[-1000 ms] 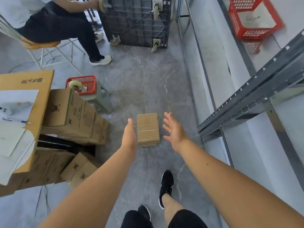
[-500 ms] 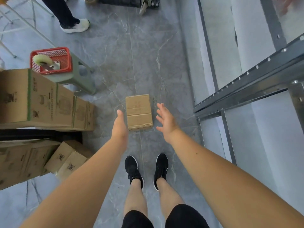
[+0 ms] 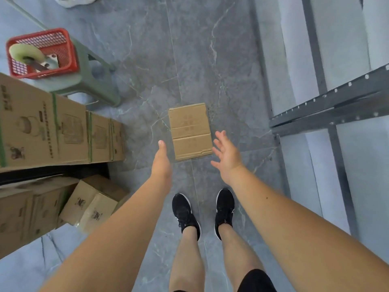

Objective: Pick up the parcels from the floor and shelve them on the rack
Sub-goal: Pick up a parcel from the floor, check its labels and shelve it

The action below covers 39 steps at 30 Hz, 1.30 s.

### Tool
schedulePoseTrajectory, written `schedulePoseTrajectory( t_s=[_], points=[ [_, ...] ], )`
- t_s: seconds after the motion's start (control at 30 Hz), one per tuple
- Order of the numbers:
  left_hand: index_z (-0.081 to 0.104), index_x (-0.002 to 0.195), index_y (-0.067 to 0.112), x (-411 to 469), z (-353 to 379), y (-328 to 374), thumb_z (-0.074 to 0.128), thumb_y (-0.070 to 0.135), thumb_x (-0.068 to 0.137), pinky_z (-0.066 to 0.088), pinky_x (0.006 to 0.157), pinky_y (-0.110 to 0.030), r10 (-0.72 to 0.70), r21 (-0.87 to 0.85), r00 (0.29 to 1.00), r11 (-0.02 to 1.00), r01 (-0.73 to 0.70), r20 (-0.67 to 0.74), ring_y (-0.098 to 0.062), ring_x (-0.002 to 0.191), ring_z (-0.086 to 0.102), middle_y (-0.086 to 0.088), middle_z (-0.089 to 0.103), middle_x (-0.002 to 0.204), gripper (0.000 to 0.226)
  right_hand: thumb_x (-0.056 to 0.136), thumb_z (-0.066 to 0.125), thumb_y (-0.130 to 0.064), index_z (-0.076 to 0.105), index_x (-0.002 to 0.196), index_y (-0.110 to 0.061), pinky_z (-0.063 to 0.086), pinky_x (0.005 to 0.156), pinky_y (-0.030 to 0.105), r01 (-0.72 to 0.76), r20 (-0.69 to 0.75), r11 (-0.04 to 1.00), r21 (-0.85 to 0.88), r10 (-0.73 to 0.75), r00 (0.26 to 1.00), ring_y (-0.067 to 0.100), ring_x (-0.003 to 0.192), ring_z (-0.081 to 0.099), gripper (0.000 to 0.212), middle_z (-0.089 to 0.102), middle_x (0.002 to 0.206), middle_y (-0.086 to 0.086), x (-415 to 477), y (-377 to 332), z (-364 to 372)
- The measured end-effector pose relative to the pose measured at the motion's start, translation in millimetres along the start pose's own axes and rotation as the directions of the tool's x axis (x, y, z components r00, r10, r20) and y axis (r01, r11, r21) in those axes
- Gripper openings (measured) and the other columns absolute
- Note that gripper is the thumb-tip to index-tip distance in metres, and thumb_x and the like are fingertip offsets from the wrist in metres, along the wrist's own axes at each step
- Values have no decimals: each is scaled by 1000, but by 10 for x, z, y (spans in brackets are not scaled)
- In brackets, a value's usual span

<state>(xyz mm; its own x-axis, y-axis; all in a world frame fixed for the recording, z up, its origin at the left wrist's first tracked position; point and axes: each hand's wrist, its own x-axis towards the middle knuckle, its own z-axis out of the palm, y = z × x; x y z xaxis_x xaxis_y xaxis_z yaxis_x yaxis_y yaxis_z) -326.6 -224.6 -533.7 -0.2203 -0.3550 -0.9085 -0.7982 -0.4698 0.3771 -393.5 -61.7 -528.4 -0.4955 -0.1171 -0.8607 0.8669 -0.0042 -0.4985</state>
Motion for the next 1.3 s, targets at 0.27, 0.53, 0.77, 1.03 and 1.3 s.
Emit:
schedulePoseTrajectory(
  t_s=[0.27, 0.53, 0.77, 1.03, 1.3],
  points=[
    [28, 168, 32, 737, -28, -92, 28, 81, 100, 19, 131, -57, -36, 21, 999, 999, 37, -20, -27, 161, 28, 2, 25, 177, 85, 106, 39, -65, 40, 164, -31, 28, 123, 58, -21, -33, 1000, 16, 21, 999, 24, 158, 35, 67, 38, 172, -1, 662, 235, 21],
    [30, 168, 32, 1380, 298, -201, 27, 80, 100, 20, 130, -58, -44, 4, 999, 999, 44, 25, -27, 161, 26, 2, 27, 176, 83, 108, 38, -62, 42, 162, -29, 23, 128, 50, 26, -46, 999, -29, -27, 999, 20, 159, 31, 64, 38, 171, -3, 1331, 372, -11],
    [39, 163, 29, 1832, 417, -257, 30, 76, 103, 32, 119, -45, 0, -36, 1000, 999, 0, -1, -23, 154, 39, 4, 41, 169, 77, 112, 38, -51, 41, 162, -24, 43, 95, 17, 88, -73, 993, -75, -93, 993, -9, 113, 54, 57, 53, 140, -14, 1834, 513, -83],
    [51, 155, 36, 2234, 433, -316, 30, 82, 98, 41, 120, -49, -23, -30, 1000, 999, 23, 7, -26, 142, 54, 4, 56, 157, 76, 110, 44, -53, 47, 158, -21, 38, 105, 33, 71, -75, 991, -116, -80, 994, 14, 141, 51, 58, 56, 151, -5, 2217, 588, -100],
    [54, 153, 30, 2492, 490, -404, 36, 83, 97, 43, 105, -41, -26, -42, 999, 999, 24, -34, -21, 123, 58, 3, 60, 151, 80, 89, 49, -69, 51, 157, -22, 33, 128, 52, 77, -28, 980, -182, -83, 996, 20, 149, 49, 82, 56, 159, -1, 2485, 708, -114]
  ],
)
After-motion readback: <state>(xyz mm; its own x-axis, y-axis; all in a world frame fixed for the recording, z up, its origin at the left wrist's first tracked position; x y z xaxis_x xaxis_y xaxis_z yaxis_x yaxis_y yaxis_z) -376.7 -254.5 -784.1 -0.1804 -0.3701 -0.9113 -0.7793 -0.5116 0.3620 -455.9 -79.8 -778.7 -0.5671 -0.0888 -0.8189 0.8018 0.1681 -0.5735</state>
